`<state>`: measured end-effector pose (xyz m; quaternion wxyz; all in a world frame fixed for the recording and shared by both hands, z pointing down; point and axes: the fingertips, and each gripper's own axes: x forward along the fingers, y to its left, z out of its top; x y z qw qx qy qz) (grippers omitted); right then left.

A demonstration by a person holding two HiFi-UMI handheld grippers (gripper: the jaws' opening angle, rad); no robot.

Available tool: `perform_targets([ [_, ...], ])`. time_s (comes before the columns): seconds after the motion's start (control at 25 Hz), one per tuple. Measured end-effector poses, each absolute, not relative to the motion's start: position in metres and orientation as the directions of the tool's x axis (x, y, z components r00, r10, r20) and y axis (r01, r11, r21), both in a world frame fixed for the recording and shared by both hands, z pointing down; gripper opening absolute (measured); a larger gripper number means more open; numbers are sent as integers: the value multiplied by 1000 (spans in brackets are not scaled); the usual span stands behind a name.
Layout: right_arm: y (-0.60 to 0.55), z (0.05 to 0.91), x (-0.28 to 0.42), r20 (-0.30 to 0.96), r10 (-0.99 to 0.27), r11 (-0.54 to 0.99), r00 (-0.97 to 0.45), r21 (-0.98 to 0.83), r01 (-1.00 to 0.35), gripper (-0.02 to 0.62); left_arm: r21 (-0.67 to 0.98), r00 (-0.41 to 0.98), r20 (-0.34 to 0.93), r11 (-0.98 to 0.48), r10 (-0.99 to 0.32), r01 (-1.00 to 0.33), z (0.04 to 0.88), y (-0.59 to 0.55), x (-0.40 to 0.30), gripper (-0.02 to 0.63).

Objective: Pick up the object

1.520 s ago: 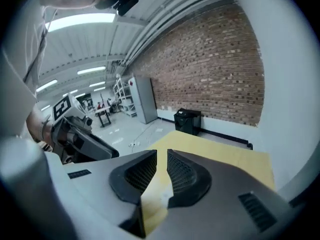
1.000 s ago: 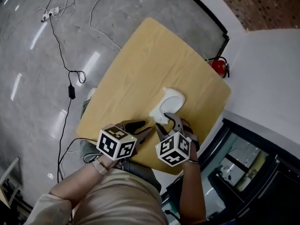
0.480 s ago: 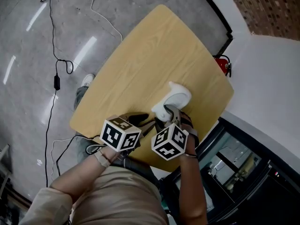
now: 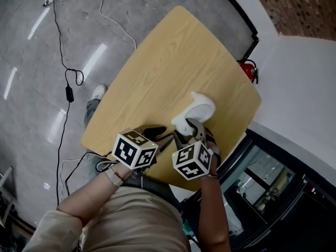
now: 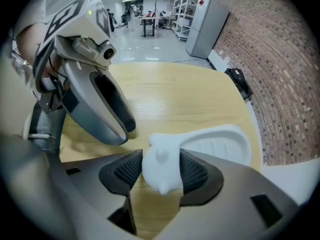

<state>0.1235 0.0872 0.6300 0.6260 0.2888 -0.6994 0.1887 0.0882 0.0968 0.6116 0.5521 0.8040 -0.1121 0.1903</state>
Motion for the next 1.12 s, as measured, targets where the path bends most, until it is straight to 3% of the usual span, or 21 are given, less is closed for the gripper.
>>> perform_targets([
  [0.2,78,609,112,959,-226,642,-170,16,-766,232,836,904,427,-383,4,-393,605,90,71,135],
  [0.32,62,578,101,884,-325,480,-336,-152,-864,232,836,902,431,-368,-19,-407,602,85,56,135],
  [0.44,42,534,97,734,-474,300,-486,-385,-873,232,841,908,418,-363,-36,-402,590,78,44,135],
  [0.52,32,499,94,594,-574,216,-563,-554,-804,232,828,914,404,-406,-45,-387,573,73,37,135],
  [0.64,15,446,90,349,-720,130,-600,-781,-611,232,732,921,383,-584,-75,-352,533,53,26,160],
  [0.84,-11,366,78,23,-870,139,-493,-947,-289,232,289,916,358,-912,-180,-292,450,10,13,196],
  [0.96,-24,328,57,-75,-899,180,-432,-961,-210,232,-5,928,305,-975,-213,-222,396,-9,10,216],
  [1.12,-40,288,27,-150,-919,222,-364,-961,-165,231,-208,942,251,-963,-222,-172,347,-33,3,278],
])
